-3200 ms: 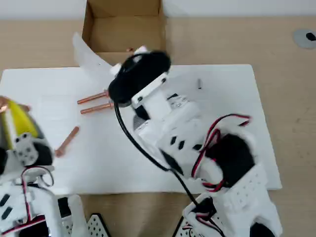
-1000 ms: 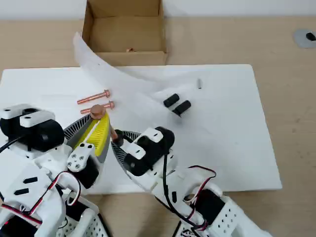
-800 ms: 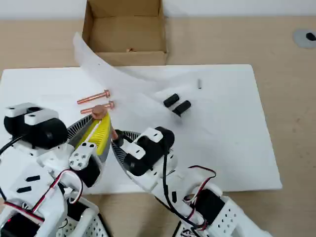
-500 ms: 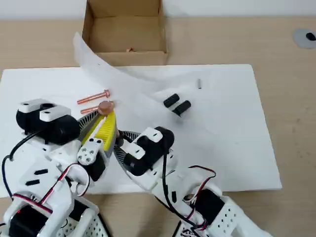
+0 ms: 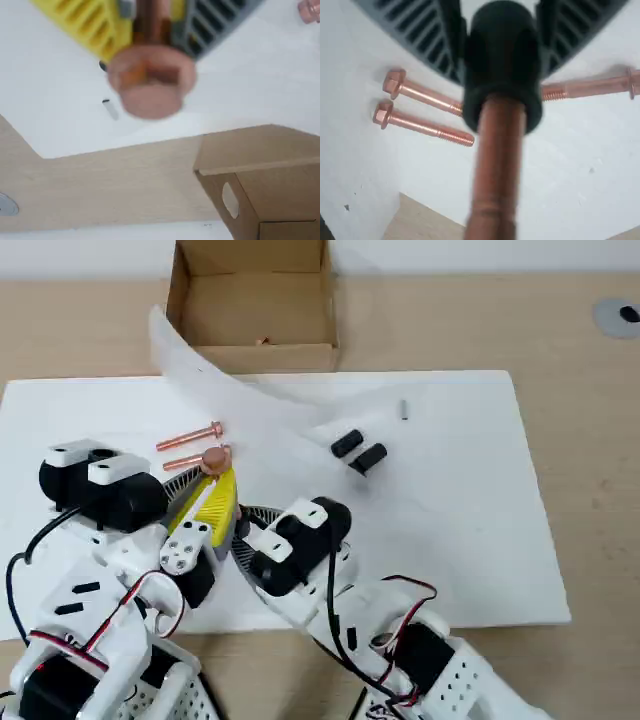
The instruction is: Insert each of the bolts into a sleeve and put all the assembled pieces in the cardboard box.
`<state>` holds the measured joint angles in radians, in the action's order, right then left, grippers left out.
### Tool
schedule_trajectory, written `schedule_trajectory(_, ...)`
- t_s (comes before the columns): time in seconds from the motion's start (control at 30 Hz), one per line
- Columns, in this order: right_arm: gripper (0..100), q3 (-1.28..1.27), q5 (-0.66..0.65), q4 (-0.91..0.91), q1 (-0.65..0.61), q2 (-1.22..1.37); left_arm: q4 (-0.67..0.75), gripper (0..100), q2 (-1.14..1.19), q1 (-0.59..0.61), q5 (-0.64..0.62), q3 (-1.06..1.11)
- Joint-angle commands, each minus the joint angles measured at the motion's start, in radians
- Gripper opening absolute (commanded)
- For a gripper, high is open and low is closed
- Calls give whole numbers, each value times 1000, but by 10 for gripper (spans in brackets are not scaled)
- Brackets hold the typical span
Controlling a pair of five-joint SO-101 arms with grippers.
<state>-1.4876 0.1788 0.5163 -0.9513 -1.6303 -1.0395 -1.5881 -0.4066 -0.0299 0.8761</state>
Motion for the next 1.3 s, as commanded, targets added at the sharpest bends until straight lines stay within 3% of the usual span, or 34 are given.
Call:
schedule_trajectory(0.0,9,8,8,-32,-7,-25,-3,6,5,-8,8,-15)
schedule_trajectory(0.17,9,8,8,-31,-7,-25,-18,6,5,-58,8,-17)
schedule_trajectory(0.43,9,8,5,-28,-7,-25,-204,28,4,-227,37,-78)
schedule_trajectory(0.73,9,10,5,-28,-7,-25,-313,136,7,-49,35,-184)
schedule_trajectory(1.07,9,21,3,-28,-4,-15,-442,172,12,-23,37,-341)
schedule_trajectory(1.27,9,88,0,-31,114,4,-442,115,41,207,91,-385)
